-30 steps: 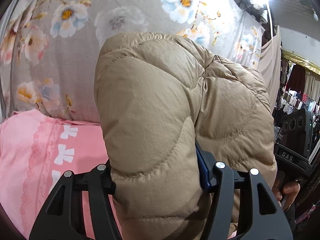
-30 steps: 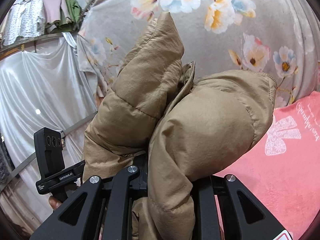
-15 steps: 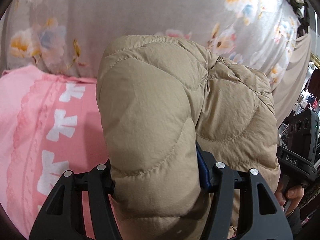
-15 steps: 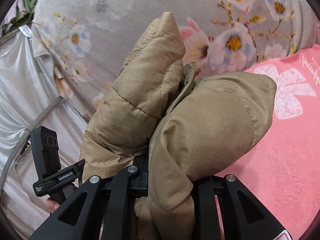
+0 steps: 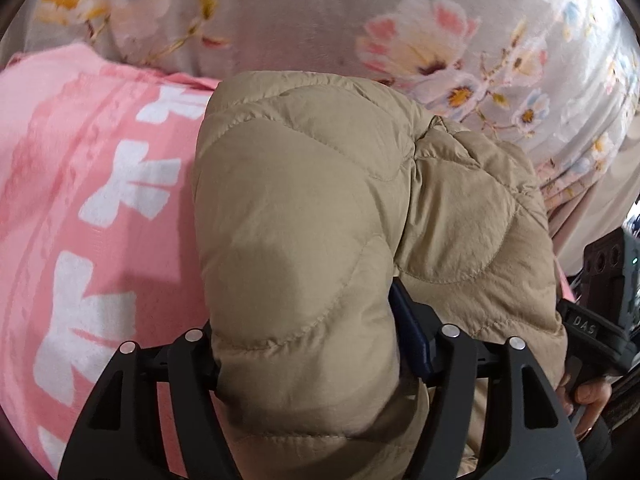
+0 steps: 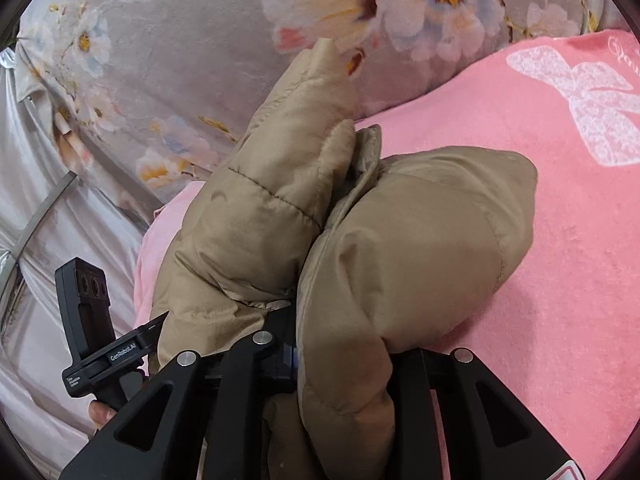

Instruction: Fold large clothes

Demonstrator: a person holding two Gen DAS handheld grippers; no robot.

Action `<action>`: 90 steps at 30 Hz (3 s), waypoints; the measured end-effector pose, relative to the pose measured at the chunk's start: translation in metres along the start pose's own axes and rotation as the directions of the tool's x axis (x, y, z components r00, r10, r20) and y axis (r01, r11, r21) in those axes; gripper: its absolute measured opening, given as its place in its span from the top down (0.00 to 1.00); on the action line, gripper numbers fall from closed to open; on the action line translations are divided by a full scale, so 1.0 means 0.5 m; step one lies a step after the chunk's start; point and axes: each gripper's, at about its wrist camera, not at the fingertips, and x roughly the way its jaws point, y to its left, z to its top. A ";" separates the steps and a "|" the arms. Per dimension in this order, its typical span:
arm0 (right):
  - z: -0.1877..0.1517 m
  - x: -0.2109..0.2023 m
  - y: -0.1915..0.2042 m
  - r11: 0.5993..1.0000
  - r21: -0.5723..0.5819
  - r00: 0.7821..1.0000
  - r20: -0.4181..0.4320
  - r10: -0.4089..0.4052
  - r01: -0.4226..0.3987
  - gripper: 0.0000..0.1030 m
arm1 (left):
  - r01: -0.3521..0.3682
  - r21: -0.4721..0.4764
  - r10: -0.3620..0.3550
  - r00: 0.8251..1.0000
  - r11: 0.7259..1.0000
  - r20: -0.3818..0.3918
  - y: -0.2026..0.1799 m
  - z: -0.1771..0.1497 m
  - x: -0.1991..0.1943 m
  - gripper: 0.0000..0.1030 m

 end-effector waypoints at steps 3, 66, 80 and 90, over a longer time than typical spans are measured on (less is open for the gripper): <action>-0.008 0.031 -0.015 1.000 0.001 1.000 -0.006 -0.018 0.018 0.72 | 0.022 -0.044 -0.022 1.000 0.999 0.012 0.034 -0.009 0.010 0.29; -0.189 0.020 0.100 0.838 -0.321 0.897 0.125 -0.425 0.442 0.96 | -0.619 0.028 0.602 0.772 0.785 0.204 -0.151 -0.159 0.019 0.11; -0.193 0.028 0.110 0.809 -0.344 0.878 0.133 -0.460 0.477 0.95 | -0.627 0.029 0.608 0.765 0.778 0.212 -0.152 -0.161 0.020 0.11; -0.198 -0.041 0.105 0.863 -0.275 0.906 0.128 -0.404 0.424 0.77 | -0.624 0.040 0.601 0.765 0.780 0.232 -0.171 -0.190 -0.049 0.10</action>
